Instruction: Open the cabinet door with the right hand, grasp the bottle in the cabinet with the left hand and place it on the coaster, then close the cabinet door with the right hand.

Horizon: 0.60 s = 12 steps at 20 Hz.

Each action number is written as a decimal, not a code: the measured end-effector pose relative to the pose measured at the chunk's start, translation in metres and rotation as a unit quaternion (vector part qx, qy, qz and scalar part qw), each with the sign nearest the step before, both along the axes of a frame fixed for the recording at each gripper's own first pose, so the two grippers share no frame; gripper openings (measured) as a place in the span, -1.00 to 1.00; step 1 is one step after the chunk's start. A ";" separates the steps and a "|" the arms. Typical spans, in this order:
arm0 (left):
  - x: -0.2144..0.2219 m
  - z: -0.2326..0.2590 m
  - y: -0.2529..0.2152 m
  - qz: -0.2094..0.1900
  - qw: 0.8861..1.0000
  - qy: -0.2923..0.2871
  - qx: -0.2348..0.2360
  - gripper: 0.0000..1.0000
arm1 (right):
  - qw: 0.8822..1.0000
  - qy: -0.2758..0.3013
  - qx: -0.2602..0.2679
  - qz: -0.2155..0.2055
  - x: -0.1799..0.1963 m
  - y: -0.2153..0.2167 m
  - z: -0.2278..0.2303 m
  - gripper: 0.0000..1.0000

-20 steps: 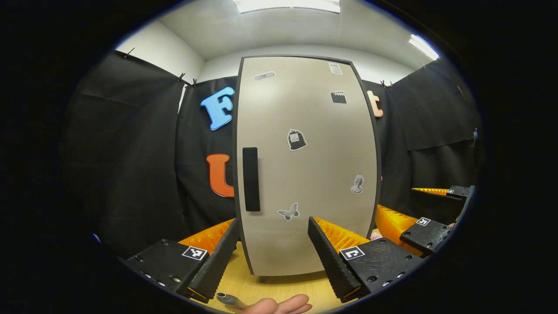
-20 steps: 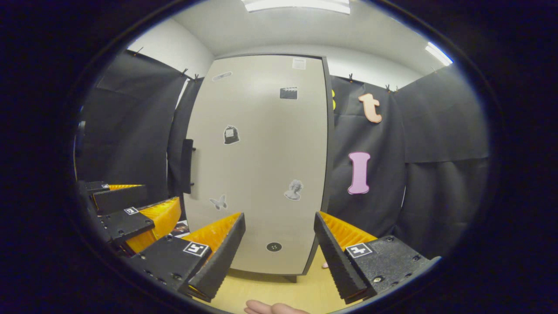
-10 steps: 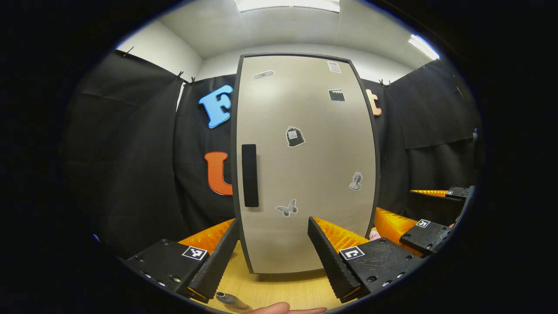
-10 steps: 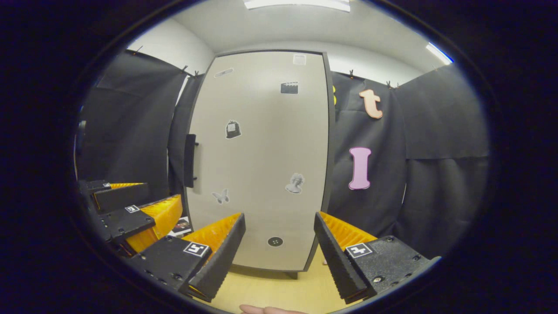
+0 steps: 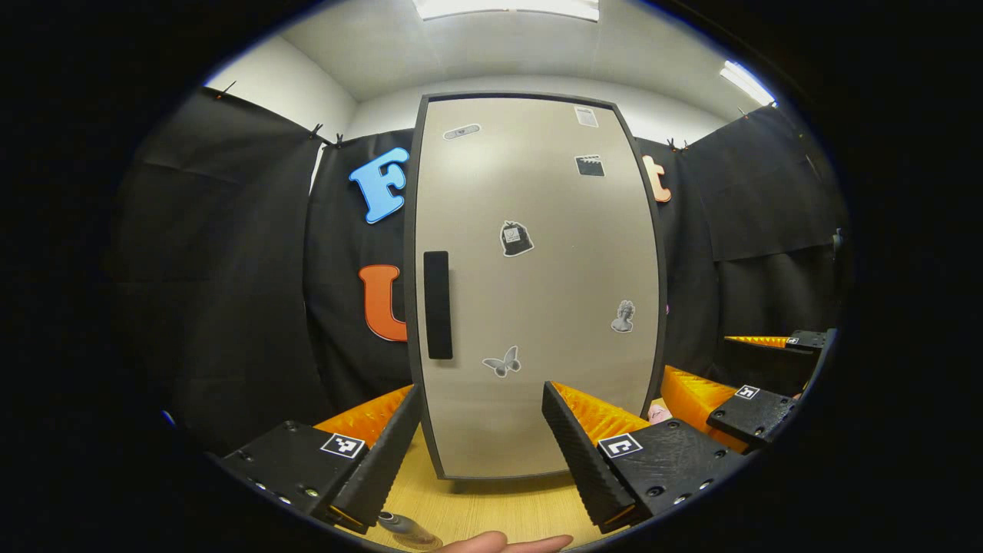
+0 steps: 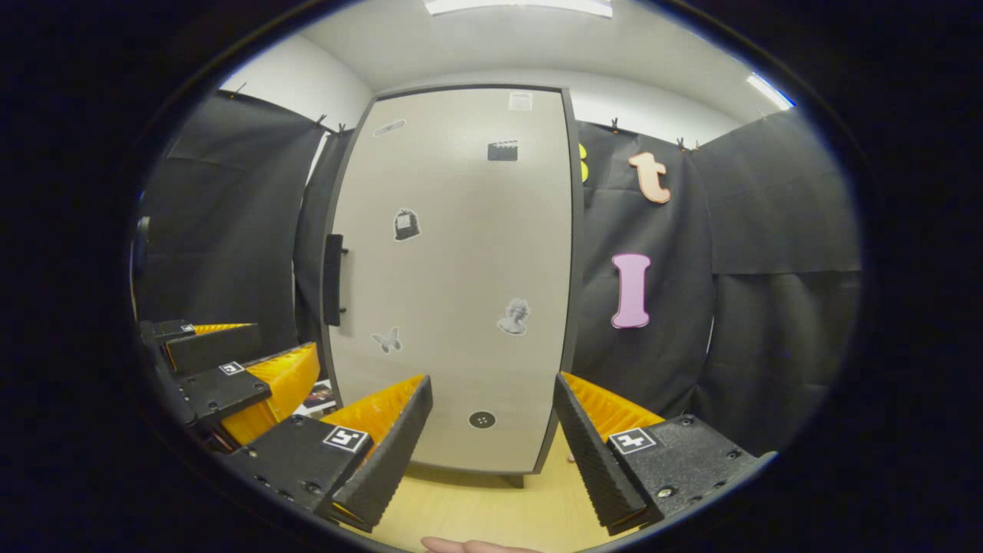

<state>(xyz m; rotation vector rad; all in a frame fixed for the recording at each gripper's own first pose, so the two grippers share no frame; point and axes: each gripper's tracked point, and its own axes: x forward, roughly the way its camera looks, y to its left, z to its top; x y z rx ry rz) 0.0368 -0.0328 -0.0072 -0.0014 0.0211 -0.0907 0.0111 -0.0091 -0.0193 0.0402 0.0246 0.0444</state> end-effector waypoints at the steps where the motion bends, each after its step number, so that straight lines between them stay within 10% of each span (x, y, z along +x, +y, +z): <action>1: -0.001 0.000 0.001 0.000 1.000 -0.001 0.001 0.89 | 1.000 0.001 0.000 0.000 0.000 0.000 0.002 0.97; 12: -0.009 -0.008 -0.007 0.001 1.000 0.013 0.004 0.89 | 1.000 0.009 0.004 0.004 -0.004 -0.005 -0.003 0.96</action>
